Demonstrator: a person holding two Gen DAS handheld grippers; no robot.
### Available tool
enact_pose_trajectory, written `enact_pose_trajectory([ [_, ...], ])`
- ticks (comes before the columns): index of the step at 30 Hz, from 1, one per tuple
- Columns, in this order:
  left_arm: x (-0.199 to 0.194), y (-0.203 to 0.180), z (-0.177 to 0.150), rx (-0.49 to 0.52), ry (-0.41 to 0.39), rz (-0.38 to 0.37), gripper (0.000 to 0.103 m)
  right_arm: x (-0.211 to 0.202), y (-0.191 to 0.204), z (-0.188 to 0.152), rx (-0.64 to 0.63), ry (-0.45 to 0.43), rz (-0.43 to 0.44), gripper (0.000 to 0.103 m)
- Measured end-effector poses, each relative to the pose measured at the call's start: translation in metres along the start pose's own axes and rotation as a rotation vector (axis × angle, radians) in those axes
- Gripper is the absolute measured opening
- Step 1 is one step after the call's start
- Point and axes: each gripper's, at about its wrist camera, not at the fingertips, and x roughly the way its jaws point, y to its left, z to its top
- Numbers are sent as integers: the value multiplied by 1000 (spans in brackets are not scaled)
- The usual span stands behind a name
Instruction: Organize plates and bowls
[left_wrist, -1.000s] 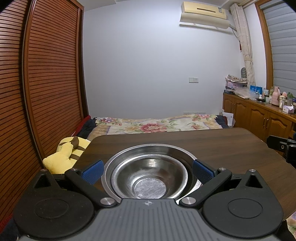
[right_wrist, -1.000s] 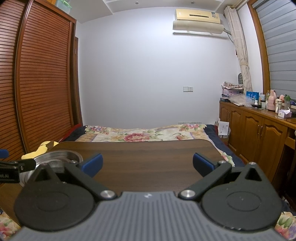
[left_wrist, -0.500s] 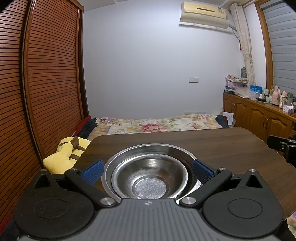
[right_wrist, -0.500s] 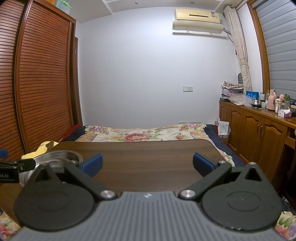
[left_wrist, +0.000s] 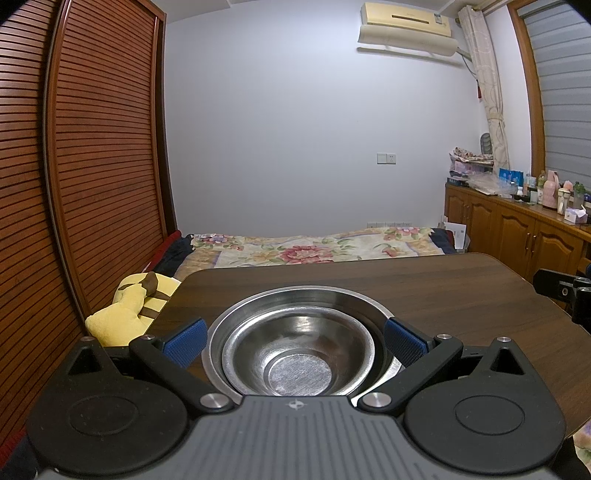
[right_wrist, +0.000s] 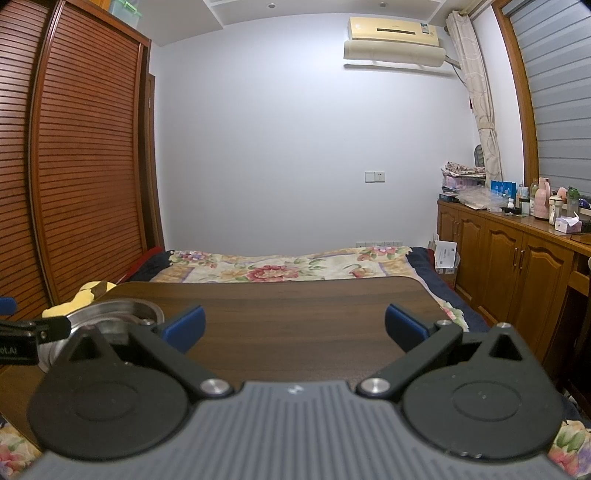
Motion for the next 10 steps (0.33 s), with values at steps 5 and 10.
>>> enact_pose_trajectory([
  [5,0,1,0,1,0,0,103,0,0,0,0,1,1,103],
  [10,1,2,-1,4,3,-2,103,0,0,0,0,0,0,103],
])
